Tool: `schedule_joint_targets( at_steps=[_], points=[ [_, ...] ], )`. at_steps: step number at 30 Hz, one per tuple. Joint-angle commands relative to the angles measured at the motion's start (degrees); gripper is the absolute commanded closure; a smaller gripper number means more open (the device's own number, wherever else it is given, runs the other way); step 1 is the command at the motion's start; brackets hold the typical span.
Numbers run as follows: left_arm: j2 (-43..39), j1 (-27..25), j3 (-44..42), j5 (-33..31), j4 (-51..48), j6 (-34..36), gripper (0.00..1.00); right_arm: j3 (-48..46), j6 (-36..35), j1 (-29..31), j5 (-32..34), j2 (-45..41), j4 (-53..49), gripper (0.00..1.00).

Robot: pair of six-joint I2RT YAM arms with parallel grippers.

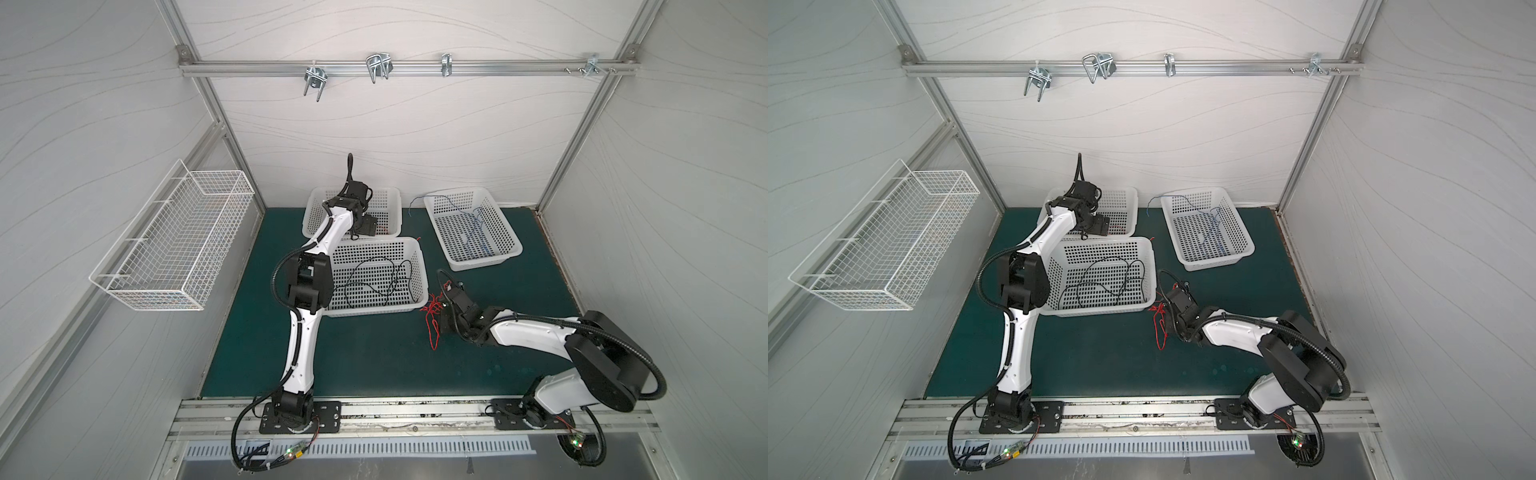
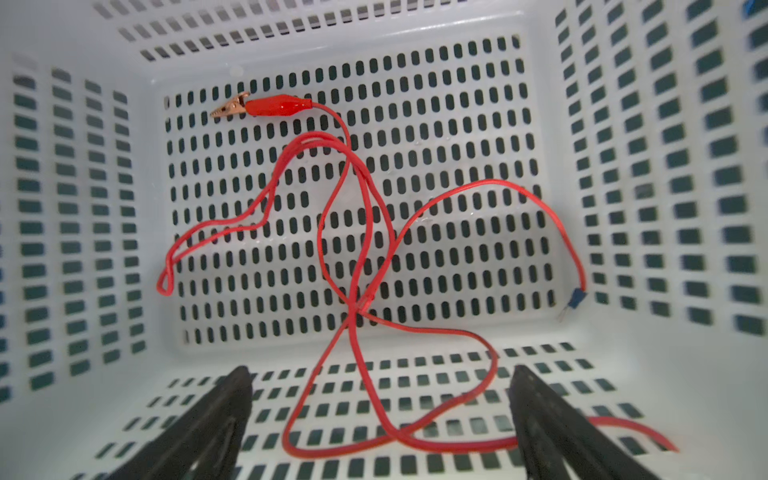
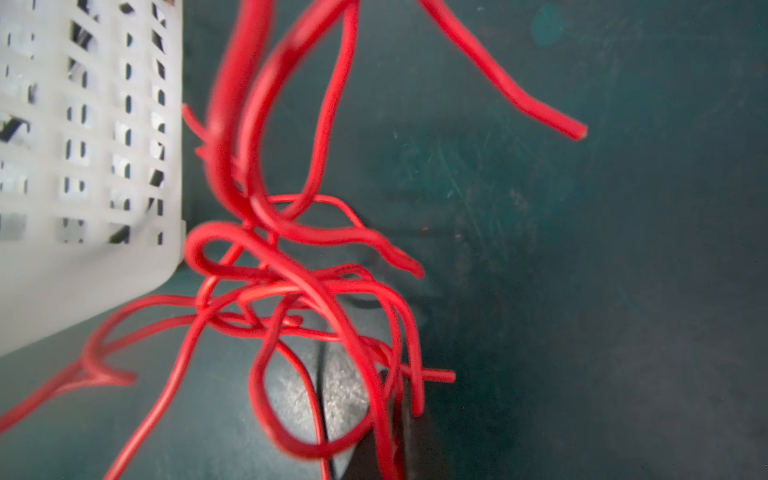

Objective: Untangle the cables
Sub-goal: 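Move the left gripper toward the red tangle while the right lowers it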

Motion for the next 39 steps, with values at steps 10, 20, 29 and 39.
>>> schedule_joint_targets(
  at_steps=[10,20,29,39],
  points=[
    [-18.0,-3.4,-13.1,6.7,12.8,-0.2,0.01,-1.1,1.5,0.6,6.6,-10.7,-9.0,0.84],
    [-27.7,-12.8,-27.8,12.8,22.0,2.2,0.02,-2.5,-1.7,-1.5,7.6,-26.4,-19.1,0.55],
    [-36.1,-22.5,-39.4,14.4,28.0,4.1,0.04,-5.7,-2.9,-14.5,-6.4,-34.0,-16.7,0.51],
    [-42.2,-29.1,-47.6,14.8,30.4,1.0,0.05,-5.0,-7.8,-19.3,-12.9,-20.8,-5.1,0.59]
  ],
)
